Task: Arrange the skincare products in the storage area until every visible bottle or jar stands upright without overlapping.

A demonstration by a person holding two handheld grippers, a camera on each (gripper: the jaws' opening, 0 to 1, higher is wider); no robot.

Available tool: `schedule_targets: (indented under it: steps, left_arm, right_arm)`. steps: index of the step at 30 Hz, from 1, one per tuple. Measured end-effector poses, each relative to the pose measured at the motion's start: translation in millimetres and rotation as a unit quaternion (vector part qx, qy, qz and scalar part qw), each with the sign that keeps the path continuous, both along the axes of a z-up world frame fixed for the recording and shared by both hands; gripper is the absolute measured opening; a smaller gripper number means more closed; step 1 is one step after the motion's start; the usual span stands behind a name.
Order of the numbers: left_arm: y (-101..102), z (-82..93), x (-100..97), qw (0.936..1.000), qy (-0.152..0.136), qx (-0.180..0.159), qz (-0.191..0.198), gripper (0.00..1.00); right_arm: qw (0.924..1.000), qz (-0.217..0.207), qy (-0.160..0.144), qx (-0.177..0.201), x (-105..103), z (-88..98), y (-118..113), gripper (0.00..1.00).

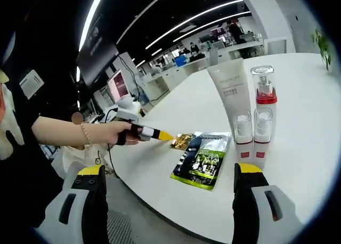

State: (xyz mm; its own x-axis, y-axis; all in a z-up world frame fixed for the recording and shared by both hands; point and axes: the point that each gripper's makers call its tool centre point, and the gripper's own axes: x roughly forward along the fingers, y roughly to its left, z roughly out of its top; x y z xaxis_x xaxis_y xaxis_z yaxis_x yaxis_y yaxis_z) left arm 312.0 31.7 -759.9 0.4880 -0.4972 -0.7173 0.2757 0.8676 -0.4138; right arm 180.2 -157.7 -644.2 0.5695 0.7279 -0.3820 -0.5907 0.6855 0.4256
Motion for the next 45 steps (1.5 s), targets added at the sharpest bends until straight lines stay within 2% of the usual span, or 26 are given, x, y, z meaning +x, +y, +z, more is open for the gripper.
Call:
schedule_targets:
  steps: [5, 11, 25, 29, 31, 34, 40, 45]
  left_arm:
    - [3, 4.7, -6.8, 1.0000, -0.008, 0.005, 0.000, 0.23]
    - [2, 22.4, -26.6, 0.9993, -0.036, -0.005, -0.007, 0.35]
    - [2, 57.5, -70.6, 0.9976, -0.063, -0.022, -0.016, 0.52]
    - [5, 69.0, -80.2, 0.9970, -0.075, -0.020, -0.008, 0.60]
    - [8, 73.4, -80.7, 0.9965, -0.080, -0.024, -0.003, 0.62]
    - [7, 89.1, -91.6, 0.9955, -0.091, -0.025, 0.000, 0.64]
    - [7, 104.1, -99.5, 0.9933, -0.113, -0.026, 0.000, 0.70]
    - [6, 113.6, -113.7, 0.9926, -0.119, -0.023, -0.011, 0.74]
  right_arm:
    - [1.0000, 0.000, -0.006, -0.002, 2, -0.6, -1, 1.00]
    - [0.9999, -0.003, -0.014, -0.009, 5, -1.2, -7, 1.00]
    - [0.9993, -0.016, -0.031, -0.016, 8, 5.3, -23, 1.00]
    - [0.9991, -0.020, -0.035, -0.016, 9, 7.2, -26, 1.00]
    - [0.9990, -0.022, -0.037, -0.016, 9, 8.2, -27, 1.00]
    - [0.9988, -0.026, -0.038, -0.015, 10, 9.5, -30, 1.00]
    - [0.9987, -0.028, -0.039, -0.014, 10, 11.1, -32, 1.00]
    - [0.9988, -0.025, -0.039, -0.014, 8, 12.7, -31, 1.00]
